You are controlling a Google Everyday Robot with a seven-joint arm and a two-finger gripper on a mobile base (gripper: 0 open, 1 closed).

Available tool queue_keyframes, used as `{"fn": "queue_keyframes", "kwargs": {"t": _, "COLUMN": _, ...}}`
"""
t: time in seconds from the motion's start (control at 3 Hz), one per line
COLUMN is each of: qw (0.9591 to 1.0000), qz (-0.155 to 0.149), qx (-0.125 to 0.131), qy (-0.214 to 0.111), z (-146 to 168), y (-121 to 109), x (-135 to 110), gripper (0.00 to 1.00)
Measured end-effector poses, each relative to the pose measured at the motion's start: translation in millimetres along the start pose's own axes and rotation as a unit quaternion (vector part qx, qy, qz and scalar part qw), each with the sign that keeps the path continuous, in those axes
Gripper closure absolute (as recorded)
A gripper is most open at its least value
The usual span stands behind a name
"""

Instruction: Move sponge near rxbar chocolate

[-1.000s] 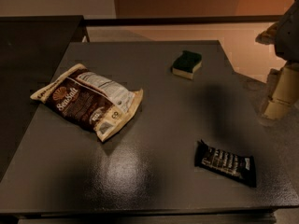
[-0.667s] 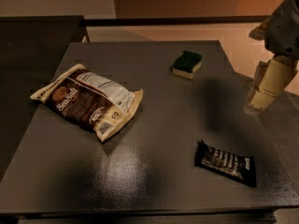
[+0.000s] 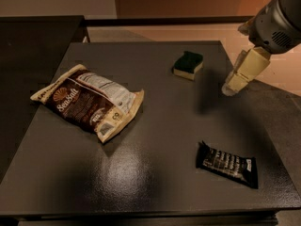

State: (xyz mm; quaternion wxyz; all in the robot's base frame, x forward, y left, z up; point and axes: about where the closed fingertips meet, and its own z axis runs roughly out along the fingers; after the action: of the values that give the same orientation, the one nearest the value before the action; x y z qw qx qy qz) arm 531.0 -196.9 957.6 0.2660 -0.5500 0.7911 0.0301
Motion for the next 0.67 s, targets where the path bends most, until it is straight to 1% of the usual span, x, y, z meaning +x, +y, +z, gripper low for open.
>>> {"fn": "queue_keyframes", "kwargs": {"t": 0.33, "qw": 0.9989, "qz": 0.014, "qx": 0.007, "qy": -0.044, "z": 31, "y": -30, "x": -15, "gripper": 0.00}}
{"fn": "queue_keyframes", "kwargs": {"t": 0.67, "qw": 0.9968, "qz": 0.031, "qx": 0.003, "qy": -0.074, "z": 64, "y": -53, "x": -24, "gripper": 0.00}}
